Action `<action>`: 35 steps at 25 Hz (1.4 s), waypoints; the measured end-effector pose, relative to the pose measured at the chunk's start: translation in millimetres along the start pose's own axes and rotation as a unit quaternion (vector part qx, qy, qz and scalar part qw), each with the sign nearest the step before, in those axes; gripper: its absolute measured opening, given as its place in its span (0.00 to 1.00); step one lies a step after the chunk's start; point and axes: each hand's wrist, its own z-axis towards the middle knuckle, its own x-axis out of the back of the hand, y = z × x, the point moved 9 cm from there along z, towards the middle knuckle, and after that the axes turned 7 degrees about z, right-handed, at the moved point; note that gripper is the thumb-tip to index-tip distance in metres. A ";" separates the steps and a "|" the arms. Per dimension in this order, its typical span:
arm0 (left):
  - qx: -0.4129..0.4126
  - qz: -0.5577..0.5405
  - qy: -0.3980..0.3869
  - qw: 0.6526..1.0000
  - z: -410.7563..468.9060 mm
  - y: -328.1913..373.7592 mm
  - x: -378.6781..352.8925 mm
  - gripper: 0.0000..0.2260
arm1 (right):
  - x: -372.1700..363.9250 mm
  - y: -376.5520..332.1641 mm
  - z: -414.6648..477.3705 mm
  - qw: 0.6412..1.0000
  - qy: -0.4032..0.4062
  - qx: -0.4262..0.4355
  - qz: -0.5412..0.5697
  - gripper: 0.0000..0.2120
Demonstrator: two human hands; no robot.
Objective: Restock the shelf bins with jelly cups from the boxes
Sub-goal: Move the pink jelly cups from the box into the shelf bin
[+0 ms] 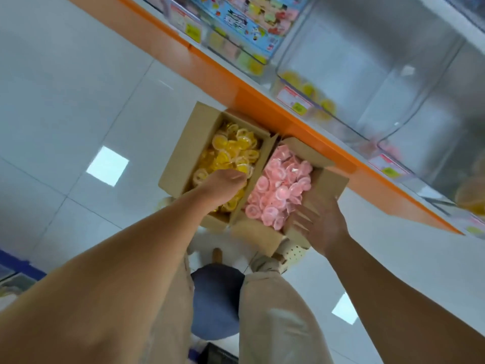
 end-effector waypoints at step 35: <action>-0.224 0.088 0.053 0.969 116.5 19.1 -150.5 0.26 | 85.4 -5.2 165.8 0.951 0.000 0.282 -0.130 0.33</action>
